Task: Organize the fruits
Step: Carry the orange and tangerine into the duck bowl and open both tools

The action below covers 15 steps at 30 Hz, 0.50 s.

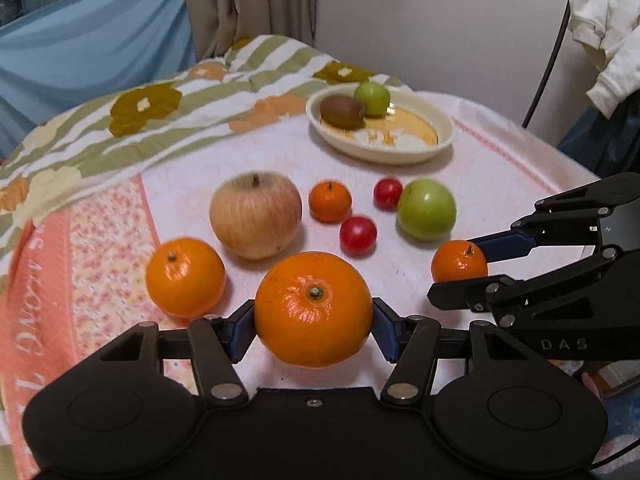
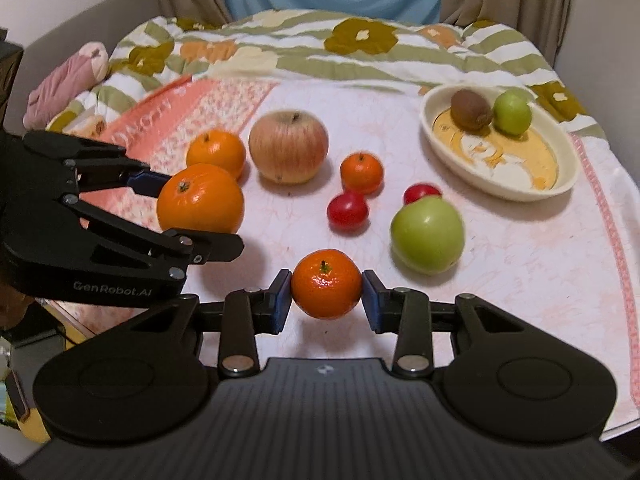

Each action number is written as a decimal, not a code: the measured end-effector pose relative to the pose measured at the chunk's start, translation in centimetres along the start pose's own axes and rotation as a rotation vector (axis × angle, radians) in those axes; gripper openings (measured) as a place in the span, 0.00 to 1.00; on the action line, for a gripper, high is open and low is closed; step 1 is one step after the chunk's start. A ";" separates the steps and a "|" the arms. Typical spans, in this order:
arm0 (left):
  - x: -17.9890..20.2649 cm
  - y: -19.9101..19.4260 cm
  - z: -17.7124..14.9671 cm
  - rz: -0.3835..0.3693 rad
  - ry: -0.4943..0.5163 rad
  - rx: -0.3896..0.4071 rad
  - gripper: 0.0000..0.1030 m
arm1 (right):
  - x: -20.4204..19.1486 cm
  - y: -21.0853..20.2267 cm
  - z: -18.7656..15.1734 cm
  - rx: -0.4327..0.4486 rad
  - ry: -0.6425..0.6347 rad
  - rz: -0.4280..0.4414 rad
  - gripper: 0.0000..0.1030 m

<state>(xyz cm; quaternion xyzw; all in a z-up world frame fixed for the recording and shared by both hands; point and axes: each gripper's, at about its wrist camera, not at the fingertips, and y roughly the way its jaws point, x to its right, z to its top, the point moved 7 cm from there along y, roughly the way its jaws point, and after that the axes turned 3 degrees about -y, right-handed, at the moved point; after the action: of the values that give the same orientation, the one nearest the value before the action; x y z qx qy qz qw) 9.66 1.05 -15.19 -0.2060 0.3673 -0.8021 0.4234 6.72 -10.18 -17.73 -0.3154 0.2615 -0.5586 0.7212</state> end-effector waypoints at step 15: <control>3.0 -4.3 7.2 0.077 -0.104 0.093 0.62 | 7.2 -7.3 5.9 0.111 -0.014 -0.036 0.51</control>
<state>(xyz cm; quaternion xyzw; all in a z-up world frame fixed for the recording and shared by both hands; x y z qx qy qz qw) 10.34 -2.78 -7.20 -0.2134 0.3148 -0.7896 0.4815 8.08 -17.54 -8.56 -0.2835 0.2196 -0.5828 0.7292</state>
